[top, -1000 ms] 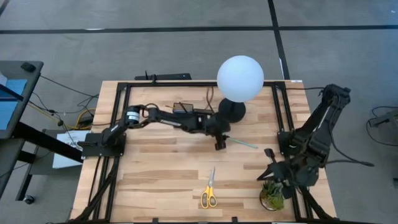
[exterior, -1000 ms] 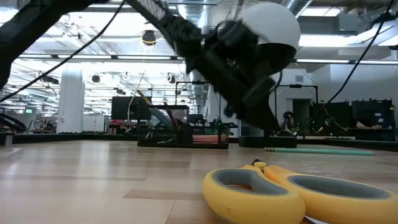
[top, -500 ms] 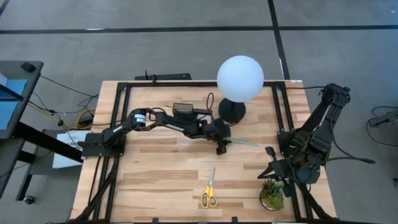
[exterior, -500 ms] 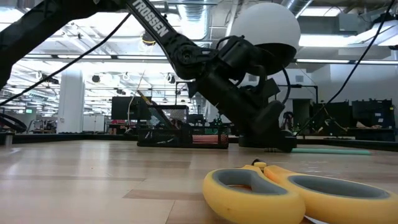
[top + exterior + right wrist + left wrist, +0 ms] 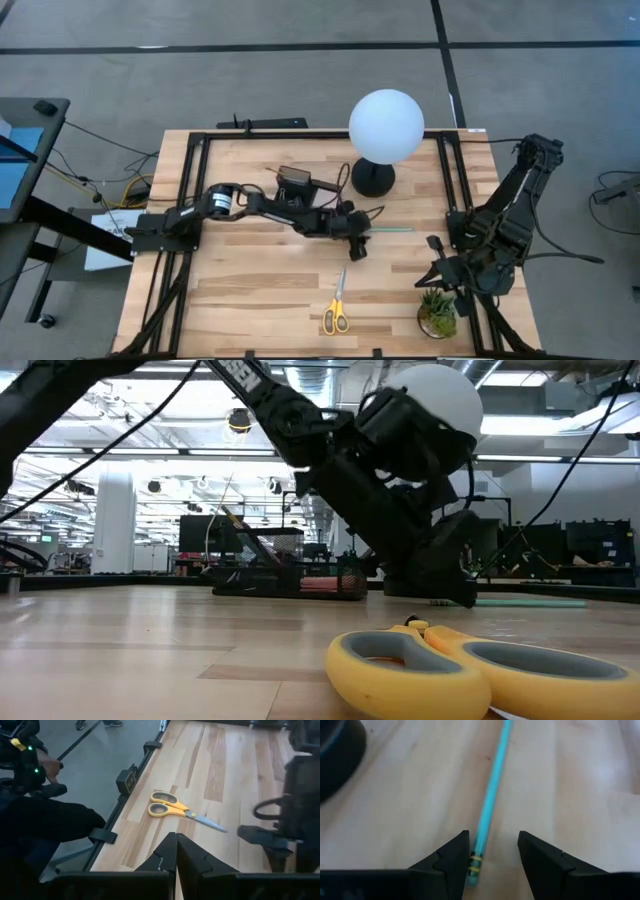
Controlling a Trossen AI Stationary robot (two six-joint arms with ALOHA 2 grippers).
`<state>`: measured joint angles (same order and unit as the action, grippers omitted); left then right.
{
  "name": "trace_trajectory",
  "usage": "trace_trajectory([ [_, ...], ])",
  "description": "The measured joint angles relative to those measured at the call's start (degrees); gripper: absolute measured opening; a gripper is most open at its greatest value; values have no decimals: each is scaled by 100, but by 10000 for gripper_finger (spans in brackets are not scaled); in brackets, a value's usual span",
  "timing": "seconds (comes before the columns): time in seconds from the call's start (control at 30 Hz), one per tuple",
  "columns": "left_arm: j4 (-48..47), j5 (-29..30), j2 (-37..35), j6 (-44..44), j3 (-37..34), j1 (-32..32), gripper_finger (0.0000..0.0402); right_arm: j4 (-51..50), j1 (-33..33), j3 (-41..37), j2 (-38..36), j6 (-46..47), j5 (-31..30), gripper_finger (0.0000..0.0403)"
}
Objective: Pick and place office supplies into organizer
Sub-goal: Put the blue pencil into the black desk organizer
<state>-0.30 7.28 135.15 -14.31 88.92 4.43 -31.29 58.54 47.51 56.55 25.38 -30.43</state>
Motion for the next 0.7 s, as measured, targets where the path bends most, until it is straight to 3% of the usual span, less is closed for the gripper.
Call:
trace_trajectory([
  [0.23,-129,642,-112,-421,88,399,165,0,130,0,0,9,30,0],
  [0.47,-280,192,-85,-972,453,549,165,7,257,0,0,186,8,0],
  [0.57,-366,641,26,-1224,466,710,164,6,342,0,0,206,-13,0],
  [0.7,-180,1798,295,-1945,479,1017,164,11,462,0,2,208,-149,0],
])
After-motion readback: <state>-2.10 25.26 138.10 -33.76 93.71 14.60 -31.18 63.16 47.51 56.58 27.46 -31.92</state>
